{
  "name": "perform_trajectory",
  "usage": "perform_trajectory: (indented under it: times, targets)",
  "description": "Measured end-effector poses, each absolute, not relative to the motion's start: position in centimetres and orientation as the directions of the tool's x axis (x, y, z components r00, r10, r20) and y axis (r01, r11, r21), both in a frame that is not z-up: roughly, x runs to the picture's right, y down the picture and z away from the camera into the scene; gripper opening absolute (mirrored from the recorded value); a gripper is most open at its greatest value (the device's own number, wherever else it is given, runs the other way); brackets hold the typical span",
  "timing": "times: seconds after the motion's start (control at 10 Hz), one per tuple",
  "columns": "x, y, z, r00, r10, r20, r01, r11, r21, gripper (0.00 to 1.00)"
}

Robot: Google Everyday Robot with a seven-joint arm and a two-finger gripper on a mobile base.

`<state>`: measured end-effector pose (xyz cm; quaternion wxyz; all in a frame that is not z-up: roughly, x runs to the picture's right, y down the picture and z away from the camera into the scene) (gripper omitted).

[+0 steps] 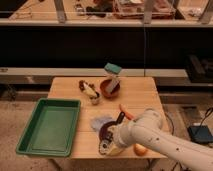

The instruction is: Place brush in purple bowl

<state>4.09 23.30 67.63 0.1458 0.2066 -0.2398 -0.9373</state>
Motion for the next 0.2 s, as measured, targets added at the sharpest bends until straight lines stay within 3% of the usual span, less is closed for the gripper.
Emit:
perform_trajectory:
  times: [0.2]
  targets:
    - [8.0,23.7,67.3,-0.861,-0.436,-0.262,0.267,-0.825,0.497,0.61]
